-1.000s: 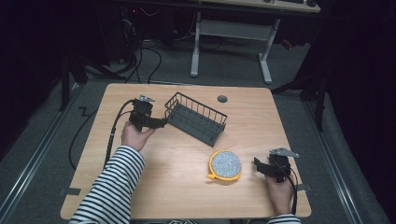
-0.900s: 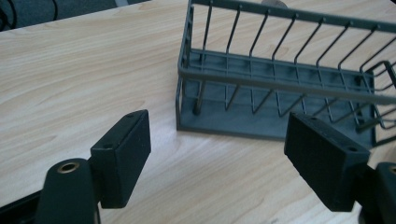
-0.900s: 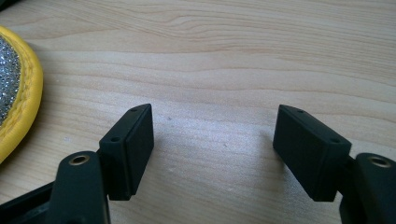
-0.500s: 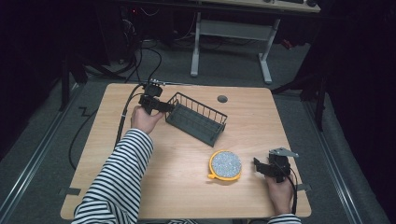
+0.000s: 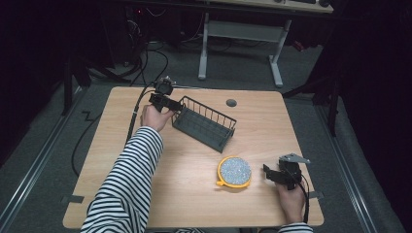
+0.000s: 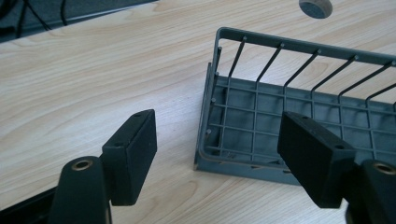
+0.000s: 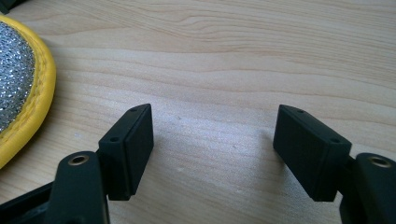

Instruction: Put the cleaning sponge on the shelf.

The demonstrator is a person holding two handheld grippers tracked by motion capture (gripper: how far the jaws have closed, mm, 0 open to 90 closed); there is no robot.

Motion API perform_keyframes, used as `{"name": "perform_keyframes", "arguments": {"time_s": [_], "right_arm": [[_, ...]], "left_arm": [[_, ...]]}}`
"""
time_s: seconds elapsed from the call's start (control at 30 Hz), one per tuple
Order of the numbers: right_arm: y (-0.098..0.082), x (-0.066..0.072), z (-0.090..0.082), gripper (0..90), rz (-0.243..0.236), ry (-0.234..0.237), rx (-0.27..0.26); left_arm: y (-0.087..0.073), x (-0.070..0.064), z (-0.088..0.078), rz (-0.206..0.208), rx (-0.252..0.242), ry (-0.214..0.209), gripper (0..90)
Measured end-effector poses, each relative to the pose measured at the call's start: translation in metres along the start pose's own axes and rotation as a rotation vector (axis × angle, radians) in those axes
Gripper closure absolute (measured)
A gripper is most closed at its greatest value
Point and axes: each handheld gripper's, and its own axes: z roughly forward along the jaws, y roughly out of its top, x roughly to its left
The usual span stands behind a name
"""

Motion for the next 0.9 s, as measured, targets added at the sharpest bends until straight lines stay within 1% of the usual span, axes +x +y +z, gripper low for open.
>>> {"name": "perform_keyframes", "arguments": {"time_s": [0.13, 0.2, 0.3, 0.43, 0.5, 0.57, 0.63, 0.73, 0.77, 0.8, 0.83, 0.9], "right_arm": [[0.000, 0.000, 0.000, 28.8, 0.000, 0.001, 0.000], [0.000, 0.000, 0.000, 28.8, 0.000, 0.000, 0.000], [0.000, 0.000, 0.000, 28.7, -0.001, 0.000, 0.000], [0.000, 0.000, 0.000, 28.8, -0.002, 0.000, 0.000], [0.000, 0.000, 0.000, 28.8, -0.002, 0.001, 0.000], [0.000, 0.000, 0.000, 28.8, -0.001, 0.001, 0.000], [0.000, 0.000, 0.000, 28.8, 0.000, 0.000, 0.001], [0.000, 0.000, 0.000, 28.8, -0.002, 0.000, -0.001], [0.000, 0.000, 0.000, 28.8, -0.002, 0.001, 0.000], [0.000, 0.000, 0.000, 28.8, 0.000, 0.000, 0.000], [0.000, 0.000, 0.000, 28.8, -0.002, 0.000, 0.000], [0.000, 0.000, 0.000, 28.8, -0.001, 0.000, 0.000]], "left_arm": [[0.000, 0.000, 0.008, -0.030, 0.026, -0.012, 31.7], [0.000, 0.000, 0.010, -0.030, 0.026, -0.008, 32.6], [0.000, -0.002, 0.014, -0.042, 0.030, -0.006, 33.1], [-0.001, -0.004, 0.019, -0.047, 0.049, -0.002, 36.3], [-0.002, -0.003, 0.023, -0.037, 0.073, -0.012, 38.9], [-0.002, -0.002, 0.024, -0.051, 0.079, -0.027, 40.3], [-0.002, -0.002, 0.024, -0.060, 0.081, -0.031, 43.1], [-0.002, -0.002, 0.024, -0.052, 0.088, -0.044, 47.8], [-0.002, -0.002, 0.024, -0.052, 0.088, -0.044, 49.3], [-0.003, -0.004, 0.024, -0.039, 0.097, -0.040, 50.7], [-0.003, -0.004, 0.024, -0.030, 0.097, -0.035, 51.3], [-0.004, -0.004, 0.023, -0.024, 0.097, -0.033, 51.8]]}}
